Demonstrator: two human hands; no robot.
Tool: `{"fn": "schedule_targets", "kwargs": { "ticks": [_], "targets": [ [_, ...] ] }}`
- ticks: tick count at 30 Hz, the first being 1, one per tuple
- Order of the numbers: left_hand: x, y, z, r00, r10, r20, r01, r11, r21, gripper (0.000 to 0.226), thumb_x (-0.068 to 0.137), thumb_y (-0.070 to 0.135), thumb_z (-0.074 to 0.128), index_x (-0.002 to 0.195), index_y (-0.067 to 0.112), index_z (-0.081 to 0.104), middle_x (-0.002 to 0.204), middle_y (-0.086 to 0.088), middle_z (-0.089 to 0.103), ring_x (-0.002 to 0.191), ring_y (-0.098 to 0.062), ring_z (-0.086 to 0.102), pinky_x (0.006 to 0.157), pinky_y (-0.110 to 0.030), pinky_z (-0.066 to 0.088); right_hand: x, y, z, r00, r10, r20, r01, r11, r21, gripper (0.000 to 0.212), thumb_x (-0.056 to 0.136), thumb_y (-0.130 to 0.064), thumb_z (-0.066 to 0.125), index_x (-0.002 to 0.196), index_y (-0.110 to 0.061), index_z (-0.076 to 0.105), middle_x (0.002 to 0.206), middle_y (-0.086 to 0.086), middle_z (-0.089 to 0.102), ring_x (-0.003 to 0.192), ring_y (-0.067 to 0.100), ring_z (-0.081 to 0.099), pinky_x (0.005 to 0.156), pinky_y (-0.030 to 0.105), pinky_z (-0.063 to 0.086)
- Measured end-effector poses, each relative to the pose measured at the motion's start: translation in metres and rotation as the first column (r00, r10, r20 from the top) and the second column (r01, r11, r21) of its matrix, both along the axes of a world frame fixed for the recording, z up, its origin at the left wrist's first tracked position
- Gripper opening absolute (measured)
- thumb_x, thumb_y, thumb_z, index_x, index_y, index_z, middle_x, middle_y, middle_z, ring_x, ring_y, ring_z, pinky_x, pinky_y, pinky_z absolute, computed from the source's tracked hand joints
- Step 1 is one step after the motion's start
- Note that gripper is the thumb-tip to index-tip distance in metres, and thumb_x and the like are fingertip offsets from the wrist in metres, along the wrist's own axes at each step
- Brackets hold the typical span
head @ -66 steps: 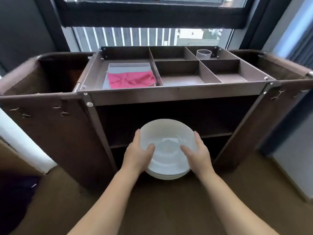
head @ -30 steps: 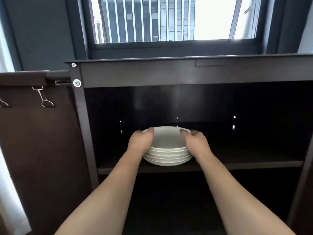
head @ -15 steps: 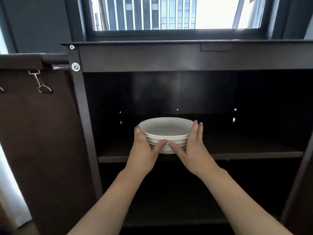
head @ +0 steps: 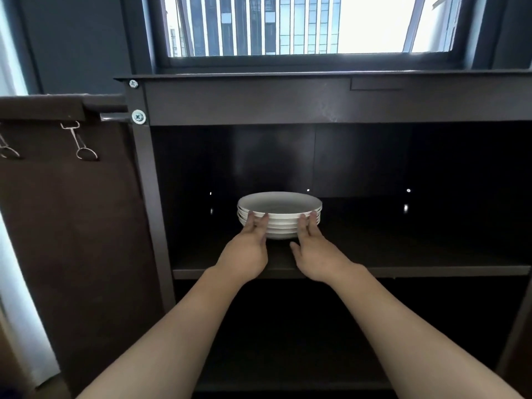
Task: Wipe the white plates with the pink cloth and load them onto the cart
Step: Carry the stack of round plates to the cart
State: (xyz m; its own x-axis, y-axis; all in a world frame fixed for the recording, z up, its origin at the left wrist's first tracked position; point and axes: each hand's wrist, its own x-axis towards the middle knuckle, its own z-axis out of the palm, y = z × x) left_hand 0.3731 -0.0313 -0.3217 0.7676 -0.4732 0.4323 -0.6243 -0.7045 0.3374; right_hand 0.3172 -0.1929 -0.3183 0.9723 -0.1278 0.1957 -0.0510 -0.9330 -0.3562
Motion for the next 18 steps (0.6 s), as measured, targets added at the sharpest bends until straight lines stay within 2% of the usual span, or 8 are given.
{"fn": "schedule_targets", "kwargs": {
  "ticks": [3, 7, 11, 15, 18],
  "targets": [
    [0.006, 0.002, 0.004, 0.999, 0.023, -0.037, -0.022, 0.999, 0.024, 0.058, 0.102, 0.02, 0.035, 0.154, 0.024, 0.01, 0.161, -0.007, -0.006, 0.138, -0.029, 0.036, 0.108, -0.037, 0.037, 0.009, 0.0, 0.009, 1.0, 0.0, -0.02, -0.001, 0.999, -0.043, 0.068, 0.104, -0.036, 0.03, 0.153, -0.015, -0.012, 0.157, 0.009, -0.028, 0.144, 0.031, 0.023, 0.112, 0.036, 0.029],
    [0.01, 0.005, 0.01, 0.999, 0.039, -0.038, -0.039, 0.999, 0.0, 0.055, 0.102, 0.02, 0.035, 0.154, 0.021, 0.017, 0.162, -0.006, 0.001, 0.141, -0.026, 0.033, 0.112, -0.035, 0.033, 0.013, -0.002, 0.02, 1.0, 0.0, -0.029, -0.002, 0.997, -0.073, 0.06, 0.103, -0.035, 0.029, 0.155, -0.02, 0.002, 0.161, 0.006, -0.012, 0.145, 0.031, 0.021, 0.116, 0.037, 0.025],
    [-0.002, 0.011, 0.009, 0.999, 0.025, -0.042, -0.028, 0.997, -0.071, 0.054, 0.102, 0.02, 0.039, 0.152, 0.014, 0.023, 0.16, -0.008, 0.015, 0.143, -0.024, 0.029, 0.114, -0.033, 0.029, 0.0, 0.011, 0.022, 0.992, 0.049, 0.12, -0.041, 0.997, -0.072, 0.057, 0.101, -0.03, 0.039, 0.153, -0.013, 0.02, 0.161, 0.009, 0.011, 0.143, 0.029, 0.027, 0.113, 0.037, 0.031],
    [-0.036, 0.028, 0.02, 0.999, 0.017, -0.043, -0.023, 0.99, -0.136, 0.045, 0.099, 0.015, 0.044, 0.144, 0.006, 0.039, 0.146, -0.01, 0.042, 0.133, -0.023, 0.042, 0.108, -0.028, 0.034, -0.019, 0.037, 0.029, 0.952, 0.167, 0.255, -0.169, 0.985, -0.016, 0.043, 0.097, -0.022, 0.048, 0.139, -0.009, 0.048, 0.14, 0.009, 0.049, 0.127, 0.026, 0.048, 0.101, 0.037, 0.043],
    [-0.065, 0.05, 0.052, 0.99, 0.087, -0.111, -0.101, 0.986, -0.129, 0.044, 0.099, 0.019, 0.044, 0.142, 0.009, 0.042, 0.145, -0.007, 0.044, 0.132, -0.022, 0.043, 0.109, -0.032, 0.036, -0.036, 0.06, 0.062, 0.932, 0.252, 0.261, -0.274, 0.96, 0.053, 0.038, 0.096, -0.019, 0.052, 0.132, -0.008, 0.056, 0.132, 0.007, 0.057, 0.122, 0.023, 0.053, 0.1, 0.032, 0.043]
  ]
}}
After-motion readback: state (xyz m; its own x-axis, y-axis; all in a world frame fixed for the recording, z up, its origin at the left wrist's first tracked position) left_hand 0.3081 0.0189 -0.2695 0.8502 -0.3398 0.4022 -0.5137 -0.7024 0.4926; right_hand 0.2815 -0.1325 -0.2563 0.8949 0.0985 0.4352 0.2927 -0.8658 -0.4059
